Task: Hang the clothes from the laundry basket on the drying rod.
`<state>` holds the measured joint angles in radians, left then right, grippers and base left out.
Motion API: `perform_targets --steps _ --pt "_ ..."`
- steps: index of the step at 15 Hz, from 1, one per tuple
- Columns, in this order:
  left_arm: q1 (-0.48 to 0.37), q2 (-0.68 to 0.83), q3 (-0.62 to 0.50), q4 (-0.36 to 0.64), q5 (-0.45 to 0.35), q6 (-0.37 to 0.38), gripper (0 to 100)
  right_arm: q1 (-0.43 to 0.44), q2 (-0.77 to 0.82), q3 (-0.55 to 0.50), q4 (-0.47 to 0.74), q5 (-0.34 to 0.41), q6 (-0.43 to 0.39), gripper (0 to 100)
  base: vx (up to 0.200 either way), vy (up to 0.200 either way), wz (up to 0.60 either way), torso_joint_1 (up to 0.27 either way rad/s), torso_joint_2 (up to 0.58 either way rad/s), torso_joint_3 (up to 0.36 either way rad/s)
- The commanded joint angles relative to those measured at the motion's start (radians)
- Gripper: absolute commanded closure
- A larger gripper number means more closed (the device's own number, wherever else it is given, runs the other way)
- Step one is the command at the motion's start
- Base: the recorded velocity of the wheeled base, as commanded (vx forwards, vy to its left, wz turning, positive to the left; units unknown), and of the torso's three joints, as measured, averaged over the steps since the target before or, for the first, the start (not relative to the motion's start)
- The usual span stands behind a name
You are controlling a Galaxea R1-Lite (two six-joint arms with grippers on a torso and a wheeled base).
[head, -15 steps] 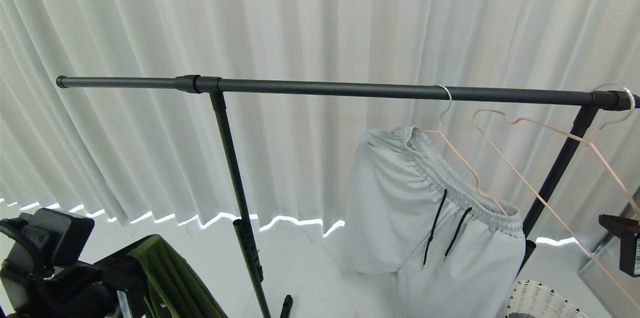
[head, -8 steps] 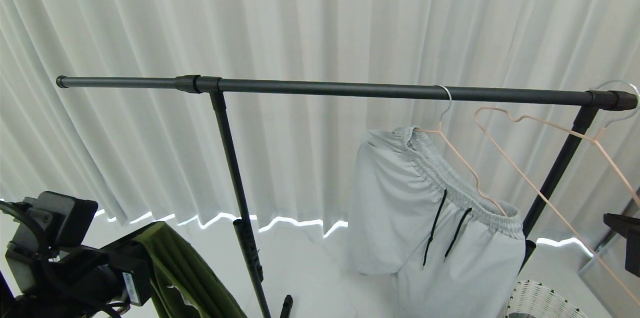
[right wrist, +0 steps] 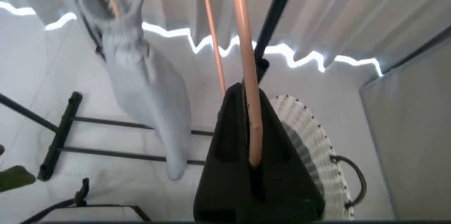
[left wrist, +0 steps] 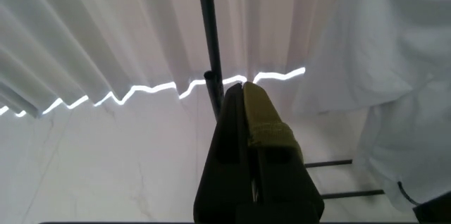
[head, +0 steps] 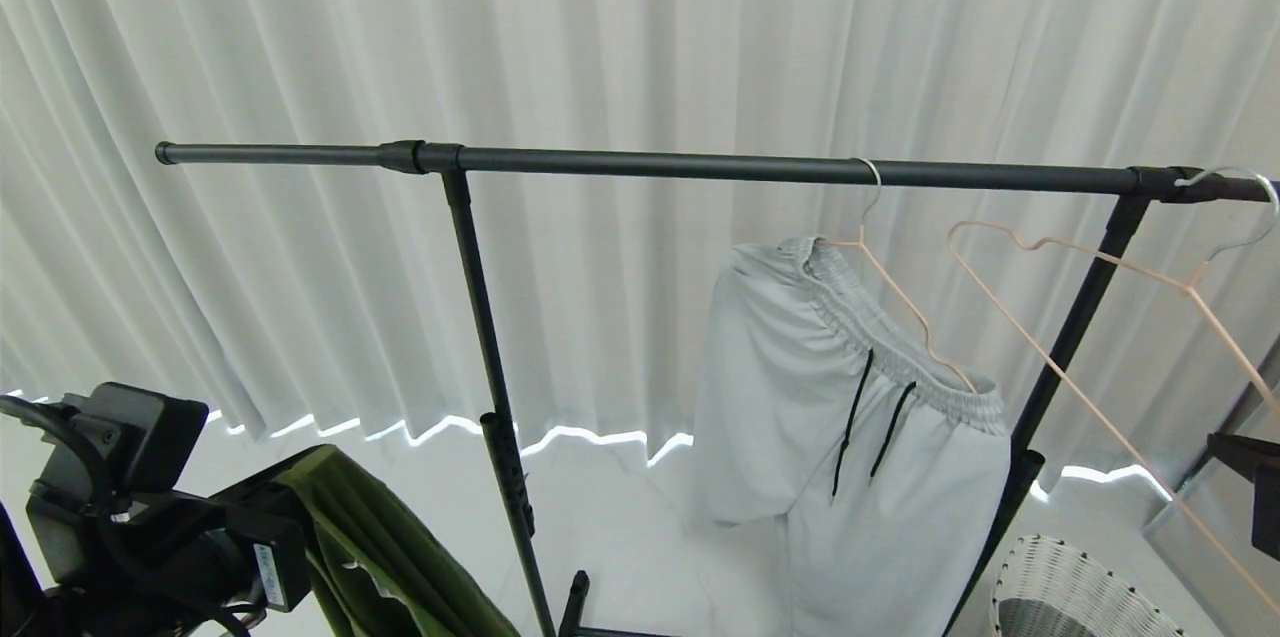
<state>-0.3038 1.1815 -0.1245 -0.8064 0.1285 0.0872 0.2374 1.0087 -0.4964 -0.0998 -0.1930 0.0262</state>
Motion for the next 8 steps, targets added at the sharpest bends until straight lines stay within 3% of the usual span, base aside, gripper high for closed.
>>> perform_targets --steps 1,7,8 --pt "0.0 0.007 0.002 0.0 0.0 0.0 100 0.0 0.005 0.001 0.0 0.0 0.0 100 -0.2 0.0 0.0 0.002 0.0 -0.002" --pt "0.0 0.027 0.0 0.0 -0.001 0.0 100 0.0 0.005 0.004 0.005 0.0 0.0 100 -0.2 0.0 0.0 0.0 0.0 0.001" --pt "0.0 0.03 -0.007 0.0 0.0 0.0 100 0.0 0.005 0.004 0.003 0.001 0.0 100 0.0 0.0 0.0 0.0 0.0 0.0"
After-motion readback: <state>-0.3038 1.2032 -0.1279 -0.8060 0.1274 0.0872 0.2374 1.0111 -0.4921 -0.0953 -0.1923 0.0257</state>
